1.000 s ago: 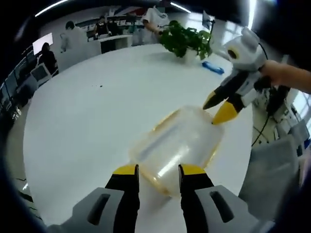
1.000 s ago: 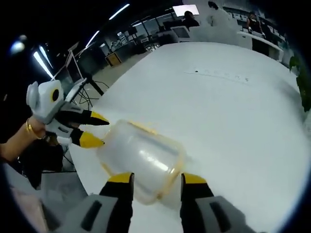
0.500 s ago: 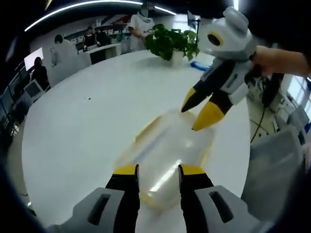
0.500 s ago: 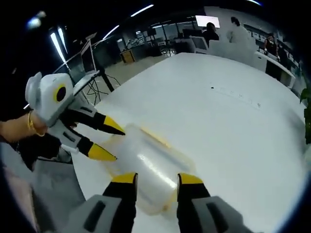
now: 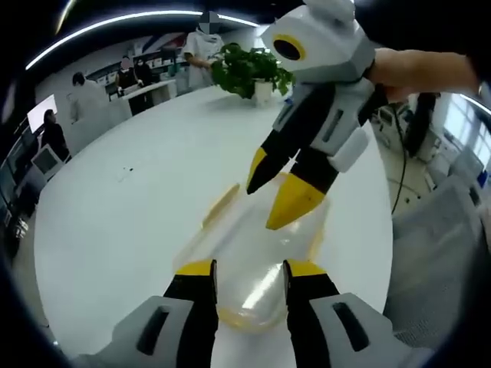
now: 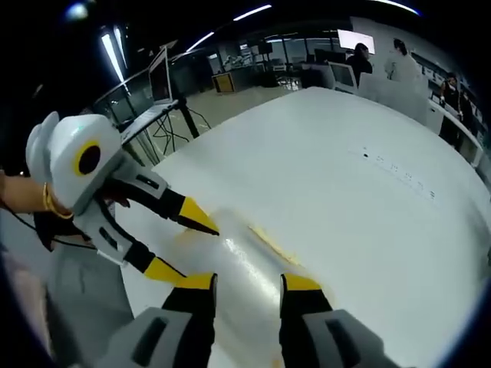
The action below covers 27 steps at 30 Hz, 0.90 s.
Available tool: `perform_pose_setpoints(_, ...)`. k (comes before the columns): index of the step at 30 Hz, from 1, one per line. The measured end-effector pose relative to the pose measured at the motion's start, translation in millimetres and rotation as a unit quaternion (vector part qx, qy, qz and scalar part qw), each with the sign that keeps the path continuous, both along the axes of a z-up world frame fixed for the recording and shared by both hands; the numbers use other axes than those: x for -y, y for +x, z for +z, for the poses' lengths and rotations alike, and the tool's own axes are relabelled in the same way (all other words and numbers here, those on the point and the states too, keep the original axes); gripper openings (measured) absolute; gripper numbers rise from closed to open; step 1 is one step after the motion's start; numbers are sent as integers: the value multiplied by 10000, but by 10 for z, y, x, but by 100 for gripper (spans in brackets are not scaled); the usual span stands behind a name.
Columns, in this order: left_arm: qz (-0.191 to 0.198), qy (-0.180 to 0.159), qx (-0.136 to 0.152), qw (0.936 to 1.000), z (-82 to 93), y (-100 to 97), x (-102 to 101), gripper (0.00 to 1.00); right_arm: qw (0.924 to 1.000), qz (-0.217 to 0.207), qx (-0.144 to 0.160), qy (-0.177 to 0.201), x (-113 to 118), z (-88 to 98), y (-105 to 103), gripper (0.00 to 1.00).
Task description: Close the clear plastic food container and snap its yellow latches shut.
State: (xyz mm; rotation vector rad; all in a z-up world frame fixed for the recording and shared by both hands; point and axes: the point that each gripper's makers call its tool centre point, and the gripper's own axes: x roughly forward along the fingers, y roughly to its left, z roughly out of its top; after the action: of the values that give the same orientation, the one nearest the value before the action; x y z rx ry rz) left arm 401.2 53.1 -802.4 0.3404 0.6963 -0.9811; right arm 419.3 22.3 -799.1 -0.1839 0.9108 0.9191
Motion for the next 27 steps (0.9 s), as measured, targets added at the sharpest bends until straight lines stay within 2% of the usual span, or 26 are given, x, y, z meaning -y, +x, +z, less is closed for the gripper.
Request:
perform_pose_setpoints(2, 49, -78, -125, 9999, 10, -7, -6, 34, 9999, 69, 18, -87, -24, -40, 6, 30)
perform_pose_setpoints(3, 43, -81, -113, 9999, 13, -1, -7, 35, 9996, 198, 145, -145, -43, -50, 24, 29)
perform_pose_setpoints(7, 8, -4, -73, 10000, -3, -15, 14, 34, 9985, 396, 225, -310, -87, -61, 10, 30)
perform_pose_setpoints(10, -117, 42, -61, 9999, -10, -55, 74, 29, 9964, 587, 374, -495, -112, -76, 2, 30)
perform_pose_setpoints(14, -117, -74, -107, 9998, -3, -43, 138, 30, 9923, 893, 556, -656, -173, -89, -28, 33)
perform_pose_setpoints(18, -135, -113, -139, 9997, 0, -27, 173, 30, 9878, 1032, 703, -931, -152, -110, -10, 31)
perform_pose_setpoints(21, -87, -785, -646, 9948, 77, -119, 323, 44, 9892, 951, 673, -895, -144, -106, 19, 31)
perform_pose_setpoints(22, -50, -852, -701, 9939, 83, -118, 333, 46, 9895, 929, 669, -879, -142, -107, 26, 31)
perform_pose_setpoints(25, -283, -291, -135, 9991, 11, -69, 281, 41, 9902, 896, 672, -840, -141, -103, 30, 30)
perform_pose_setpoints(27, -412, -146, 33, 9990, 0, -103, 309, 41, 9906, 884, 657, -807, -143, -100, 25, 30)
